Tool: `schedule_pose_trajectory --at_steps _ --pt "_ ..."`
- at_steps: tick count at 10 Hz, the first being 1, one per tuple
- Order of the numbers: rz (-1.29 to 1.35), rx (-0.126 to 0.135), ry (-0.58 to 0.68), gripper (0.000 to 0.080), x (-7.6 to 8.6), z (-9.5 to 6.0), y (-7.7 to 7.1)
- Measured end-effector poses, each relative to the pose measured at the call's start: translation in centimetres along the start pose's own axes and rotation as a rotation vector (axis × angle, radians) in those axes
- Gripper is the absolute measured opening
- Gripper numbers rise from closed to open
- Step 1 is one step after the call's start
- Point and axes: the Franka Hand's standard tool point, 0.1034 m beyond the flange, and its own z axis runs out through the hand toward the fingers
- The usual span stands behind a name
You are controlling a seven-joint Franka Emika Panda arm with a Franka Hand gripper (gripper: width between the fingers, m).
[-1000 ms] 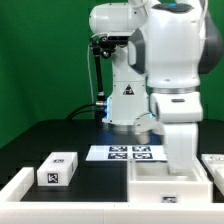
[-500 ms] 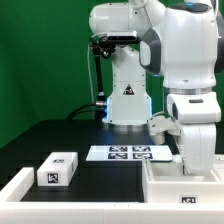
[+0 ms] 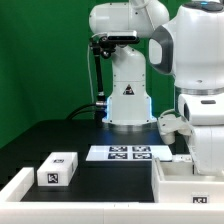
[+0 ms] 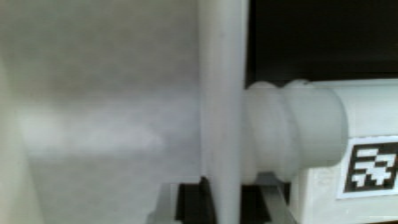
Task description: Assemble cabinet
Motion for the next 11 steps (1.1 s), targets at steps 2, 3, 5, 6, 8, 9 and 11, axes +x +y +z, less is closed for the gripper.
schedule_pose_trajectory --at_steps 2,3,5,6,8,9,11 --pt "-0.001 -0.008 0.003 0.0035 -0.05 0.08 0.0" --pt "-0.001 -0.016 0.006 0.0035 -0.06 0.07 -0.01" --pt "0.0 -0.015 0.006 0.0037 -0.1 0.11 -0.03" --pt "0.001 -0.015 0.006 0.0265 -0.12 0.12 -0.03" --pt "0.001 -0.015 0.006 0.0459 -0.15 0.13 -0.02" --pt "0.001 -0.014 0.006 0.0582 -0.15 0.14 -0.03" --pt "0.002 -0.014 0.006 0.0629 -0.17 0.14 -0.03"
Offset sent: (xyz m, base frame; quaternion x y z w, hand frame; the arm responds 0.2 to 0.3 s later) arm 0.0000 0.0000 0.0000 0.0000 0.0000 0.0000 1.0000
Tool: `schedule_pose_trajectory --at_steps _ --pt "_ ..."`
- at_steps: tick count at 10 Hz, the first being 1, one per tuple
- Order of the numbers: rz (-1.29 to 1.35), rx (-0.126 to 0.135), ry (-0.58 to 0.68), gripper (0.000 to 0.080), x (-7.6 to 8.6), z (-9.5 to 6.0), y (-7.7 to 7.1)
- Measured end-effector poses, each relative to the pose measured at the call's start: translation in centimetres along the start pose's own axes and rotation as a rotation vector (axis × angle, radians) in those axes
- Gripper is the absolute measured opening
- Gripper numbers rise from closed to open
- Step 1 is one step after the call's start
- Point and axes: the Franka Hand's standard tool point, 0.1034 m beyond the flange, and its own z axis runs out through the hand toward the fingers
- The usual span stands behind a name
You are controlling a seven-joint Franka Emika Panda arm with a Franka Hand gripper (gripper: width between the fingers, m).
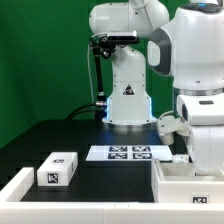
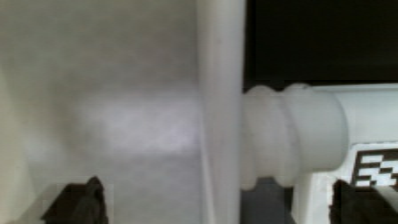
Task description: Assemble cabinet
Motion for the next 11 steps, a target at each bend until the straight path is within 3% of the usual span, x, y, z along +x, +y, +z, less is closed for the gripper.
schedule_pose_trajectory --at_steps 5,7,9,11 --pt "0.002 0.001 -0.002 0.0649 -0.1 -0.3 0.1" --pt "0.007 -0.024 -0.016 0.0649 -0.3 -3.4 0.0" --pt "-0.002 -0.042 -0.03 0.0649 -0.6 -5.6 -1.7" --pt "0.009 -0.029 -0.036 0.0649 0.7 -5.9 -4.2"
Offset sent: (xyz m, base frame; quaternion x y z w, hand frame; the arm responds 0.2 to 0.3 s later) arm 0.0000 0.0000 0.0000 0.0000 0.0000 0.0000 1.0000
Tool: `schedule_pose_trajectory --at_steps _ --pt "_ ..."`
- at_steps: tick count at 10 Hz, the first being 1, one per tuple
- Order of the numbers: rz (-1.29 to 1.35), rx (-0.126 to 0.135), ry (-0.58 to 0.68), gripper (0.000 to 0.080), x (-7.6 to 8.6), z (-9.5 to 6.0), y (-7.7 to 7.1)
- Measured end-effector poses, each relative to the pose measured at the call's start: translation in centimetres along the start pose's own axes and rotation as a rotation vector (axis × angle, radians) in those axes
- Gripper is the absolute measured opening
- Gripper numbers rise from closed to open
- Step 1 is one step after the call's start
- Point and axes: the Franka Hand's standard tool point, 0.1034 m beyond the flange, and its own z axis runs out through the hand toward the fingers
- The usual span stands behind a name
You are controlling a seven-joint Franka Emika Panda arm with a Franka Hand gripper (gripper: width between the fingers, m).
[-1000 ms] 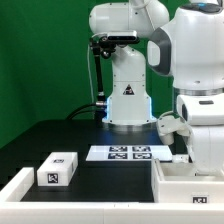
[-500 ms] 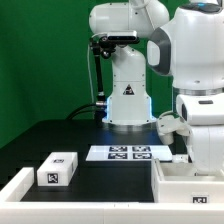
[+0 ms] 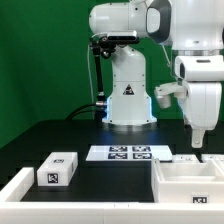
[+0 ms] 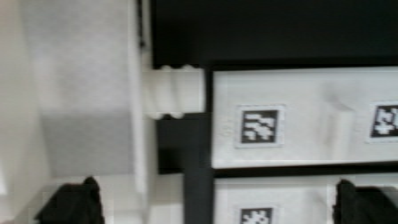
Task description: Assemble cabinet
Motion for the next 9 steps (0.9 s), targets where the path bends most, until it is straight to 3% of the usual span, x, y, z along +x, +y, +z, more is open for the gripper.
schedule_pose_trajectory --at_steps 1,4,9 --pt "0.002 0.0 0.003 0.0649 1.3 -0.2 -0.9" --pt "0.06 0.008 0.029 0.0649 4.6 1.9 -2.9" --pt "0.067 0.02 0.028 0.0649 4.3 2.3 -3.4"
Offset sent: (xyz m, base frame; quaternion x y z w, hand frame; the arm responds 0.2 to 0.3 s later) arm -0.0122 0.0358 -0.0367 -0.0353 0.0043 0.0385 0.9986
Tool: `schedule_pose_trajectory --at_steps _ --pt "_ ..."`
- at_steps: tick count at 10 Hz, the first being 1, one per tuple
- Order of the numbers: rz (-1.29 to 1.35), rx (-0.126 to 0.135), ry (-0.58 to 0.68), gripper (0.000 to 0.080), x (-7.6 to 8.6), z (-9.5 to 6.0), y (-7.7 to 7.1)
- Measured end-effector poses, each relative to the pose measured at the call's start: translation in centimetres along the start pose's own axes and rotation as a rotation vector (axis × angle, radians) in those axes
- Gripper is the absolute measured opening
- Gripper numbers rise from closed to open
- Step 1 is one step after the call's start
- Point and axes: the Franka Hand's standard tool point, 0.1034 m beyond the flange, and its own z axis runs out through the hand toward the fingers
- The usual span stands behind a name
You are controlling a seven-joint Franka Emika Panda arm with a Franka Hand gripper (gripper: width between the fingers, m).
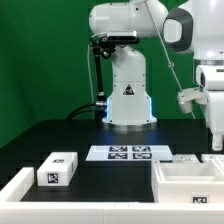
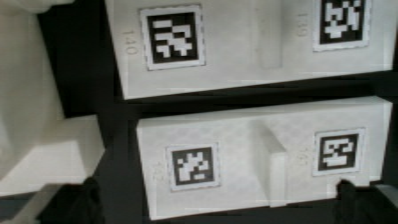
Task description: Assemble cabinet
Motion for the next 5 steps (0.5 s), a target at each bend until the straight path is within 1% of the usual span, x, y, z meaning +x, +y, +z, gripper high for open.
schedule_pose_trajectory --at_steps 2,4,5 --pt "-0.002 0.009 0.005 0.0649 0.0 1.0 -0.9" --pt "-0.001 0.006 0.022 0.0649 0.4 2.2 -1.5" --pt "0.0 0.017 0.021 0.0649 0.4 2.7 -1.8"
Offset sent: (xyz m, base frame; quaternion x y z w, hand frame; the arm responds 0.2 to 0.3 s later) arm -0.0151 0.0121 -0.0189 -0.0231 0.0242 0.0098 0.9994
